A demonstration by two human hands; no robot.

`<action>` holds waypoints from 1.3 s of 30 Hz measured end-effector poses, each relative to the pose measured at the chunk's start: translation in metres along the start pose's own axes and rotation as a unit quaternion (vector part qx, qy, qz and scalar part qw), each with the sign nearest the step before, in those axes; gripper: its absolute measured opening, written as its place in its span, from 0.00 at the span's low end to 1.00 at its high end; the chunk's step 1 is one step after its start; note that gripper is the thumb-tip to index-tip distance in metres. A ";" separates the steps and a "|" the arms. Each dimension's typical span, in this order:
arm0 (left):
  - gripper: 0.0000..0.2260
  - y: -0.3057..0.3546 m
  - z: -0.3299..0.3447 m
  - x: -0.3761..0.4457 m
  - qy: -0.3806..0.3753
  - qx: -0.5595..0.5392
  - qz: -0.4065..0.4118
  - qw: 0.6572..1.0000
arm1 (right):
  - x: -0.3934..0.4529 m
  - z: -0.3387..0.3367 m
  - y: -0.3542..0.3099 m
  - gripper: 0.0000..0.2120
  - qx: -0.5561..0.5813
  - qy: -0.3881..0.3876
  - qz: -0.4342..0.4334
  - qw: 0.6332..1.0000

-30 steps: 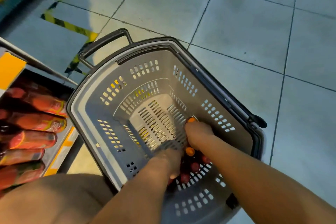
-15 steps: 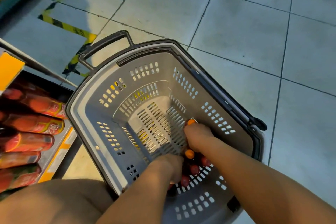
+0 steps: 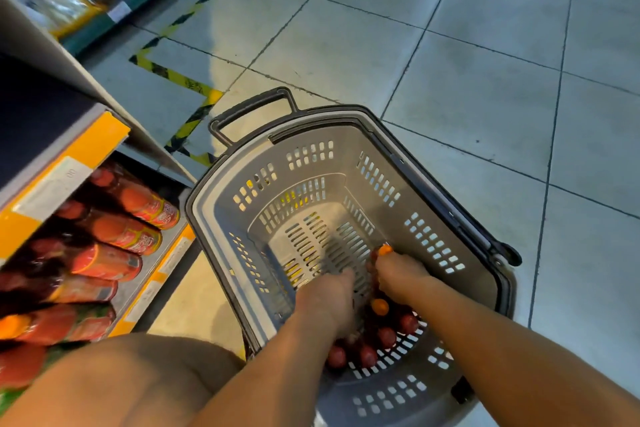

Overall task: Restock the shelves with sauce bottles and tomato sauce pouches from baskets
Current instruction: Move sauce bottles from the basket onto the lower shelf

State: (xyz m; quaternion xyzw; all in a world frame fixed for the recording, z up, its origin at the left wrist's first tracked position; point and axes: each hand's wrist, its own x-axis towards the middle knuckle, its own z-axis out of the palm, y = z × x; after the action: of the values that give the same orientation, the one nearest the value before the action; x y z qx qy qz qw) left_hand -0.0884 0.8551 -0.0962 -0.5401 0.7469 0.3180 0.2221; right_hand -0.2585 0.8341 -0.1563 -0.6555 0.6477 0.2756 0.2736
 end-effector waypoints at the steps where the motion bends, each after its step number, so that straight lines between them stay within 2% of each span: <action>1: 0.17 -0.001 -0.007 -0.006 0.016 -0.013 -0.001 1.000 | -0.004 0.001 0.000 0.03 -0.002 0.004 0.002 1.000; 6: 0.20 -0.008 -0.035 -0.035 0.129 -0.093 -0.007 0.987 | -0.024 -0.002 -0.009 0.07 0.008 0.060 0.025 0.998; 9: 0.14 -0.014 -0.050 -0.051 0.184 -0.181 -0.015 0.966 | -0.038 -0.009 -0.011 0.09 0.038 0.109 0.026 0.993; 11: 0.09 -0.020 -0.064 -0.063 0.218 -0.240 -0.030 0.945 | -0.054 -0.018 -0.013 0.10 0.066 0.135 0.024 0.988; 13: 0.09 -0.026 -0.076 -0.078 0.251 -0.285 -0.035 0.924 | -0.073 -0.029 -0.017 0.08 0.103 0.155 0.015 0.982; 15: 0.07 -0.033 -0.083 -0.097 0.298 -0.339 -0.023 0.892 | -0.094 -0.039 -0.023 0.08 0.142 0.193 -0.002 0.971; 19: 0.06 -0.049 -0.093 -0.134 0.388 -0.402 0.008 0.829 | -0.133 -0.061 -0.045 0.10 0.149 0.267 -0.054 0.951; 24: 0.06 -0.076 -0.098 -0.194 0.493 -0.480 0.041 0.724 | -0.183 -0.108 -0.090 0.10 0.164 0.337 -0.113 0.920; 29: 0.05 -0.120 -0.089 -0.294 0.557 -0.593 0.041 0.580 | -0.224 -0.143 -0.146 0.03 0.153 0.408 -0.214 0.874; 31: 0.04 -0.140 -0.082 -0.341 0.595 -0.610 0.031 0.522 | -0.235 -0.150 -0.173 0.06 0.158 0.429 -0.259 0.851; 39: 0.05 -0.231 0.000 -0.495 0.694 -0.612 -0.023 0.379 | -0.292 -0.152 -0.304 0.13 0.129 0.432 -0.449 0.771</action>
State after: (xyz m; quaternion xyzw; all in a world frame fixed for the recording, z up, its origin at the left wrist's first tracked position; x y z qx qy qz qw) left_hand 0.2882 1.1345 0.1837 -0.5779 0.2301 0.1982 -0.7575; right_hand 0.0434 0.9328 0.1590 -0.8801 0.3592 -0.2773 0.1392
